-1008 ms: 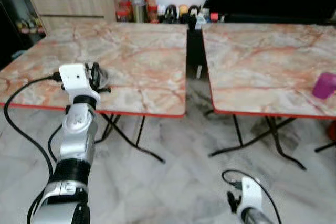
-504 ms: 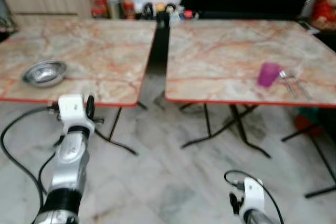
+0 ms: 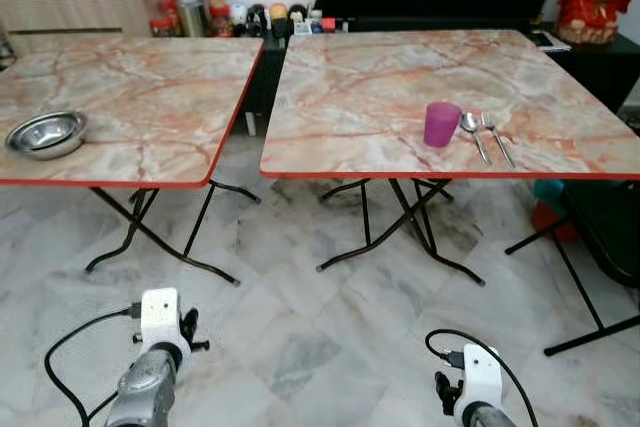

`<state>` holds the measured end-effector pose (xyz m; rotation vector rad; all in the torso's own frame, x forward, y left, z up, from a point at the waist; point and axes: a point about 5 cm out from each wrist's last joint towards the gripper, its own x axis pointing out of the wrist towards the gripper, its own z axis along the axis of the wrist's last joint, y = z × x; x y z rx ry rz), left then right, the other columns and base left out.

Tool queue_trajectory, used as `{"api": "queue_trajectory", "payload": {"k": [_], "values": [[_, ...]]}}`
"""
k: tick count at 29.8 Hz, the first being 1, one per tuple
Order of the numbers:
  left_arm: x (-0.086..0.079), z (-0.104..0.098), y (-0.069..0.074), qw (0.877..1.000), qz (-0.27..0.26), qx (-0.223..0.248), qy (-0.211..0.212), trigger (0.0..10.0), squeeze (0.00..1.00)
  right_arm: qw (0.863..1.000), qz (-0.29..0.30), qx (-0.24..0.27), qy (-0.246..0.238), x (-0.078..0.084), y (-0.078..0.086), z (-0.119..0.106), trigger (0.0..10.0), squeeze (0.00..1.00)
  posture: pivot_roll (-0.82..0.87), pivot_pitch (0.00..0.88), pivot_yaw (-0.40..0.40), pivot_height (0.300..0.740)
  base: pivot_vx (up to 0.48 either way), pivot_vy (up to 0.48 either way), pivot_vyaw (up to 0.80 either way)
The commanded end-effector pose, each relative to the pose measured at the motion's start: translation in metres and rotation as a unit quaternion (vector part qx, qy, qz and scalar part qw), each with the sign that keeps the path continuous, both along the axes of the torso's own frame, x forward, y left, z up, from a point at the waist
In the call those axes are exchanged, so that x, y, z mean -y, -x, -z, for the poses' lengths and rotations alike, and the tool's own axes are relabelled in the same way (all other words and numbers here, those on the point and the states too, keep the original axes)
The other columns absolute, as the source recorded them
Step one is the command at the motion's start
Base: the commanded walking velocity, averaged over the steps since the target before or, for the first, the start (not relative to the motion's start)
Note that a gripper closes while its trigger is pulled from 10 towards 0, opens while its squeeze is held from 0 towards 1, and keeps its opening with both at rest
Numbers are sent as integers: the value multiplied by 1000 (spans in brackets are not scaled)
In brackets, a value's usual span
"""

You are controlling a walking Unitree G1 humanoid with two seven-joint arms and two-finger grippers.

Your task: Setting the table

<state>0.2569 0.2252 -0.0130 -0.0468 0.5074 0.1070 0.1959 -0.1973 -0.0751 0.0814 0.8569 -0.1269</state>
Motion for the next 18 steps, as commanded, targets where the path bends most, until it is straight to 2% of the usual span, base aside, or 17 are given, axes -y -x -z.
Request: {"api": "queue_trajectory", "payload": {"k": [1, 2, 4, 7, 13, 18], "values": [[5, 11, 6, 999, 20, -36, -2, 10000, 0, 1000, 2, 7, -10, -4, -5, -2, 10000, 0, 0, 0, 4, 740, 0, 0, 0], [10, 19, 11, 998, 33, -61, 1, 10000, 0, 1000, 2, 7, -10, -4, -5, -2, 10000, 0, -3, 0, 6, 740, 0, 0, 0], [12, 24, 15, 996, 37, -78, -1, 10000, 0, 1000, -4, 5, -6, -4, -6, -2, 10000, 0, -7, 0, 8, 740, 0, 0, 0], [17, 31, 21, 994, 44, -104, 2, 10000, 0, 1000, -5, 5, -3, -4, -6, -2, 10000, 0, -9, 0, 11, 740, 316, 0, 0], [21, 38, 27, 992, 44, -122, 9, 10000, 0, 1000, -8, 2, 1, -3, -6, -2, 10000, 0, -14, 0, 11, 740, 342, 0, 234], [16, 33, 20, 994, 13, -108, 29, 10000, 0, 1000, 0, 1, -3, -3, -5, -2, 10000, 0, -15, 0, 6, 740, 360, 0, 0]]}}
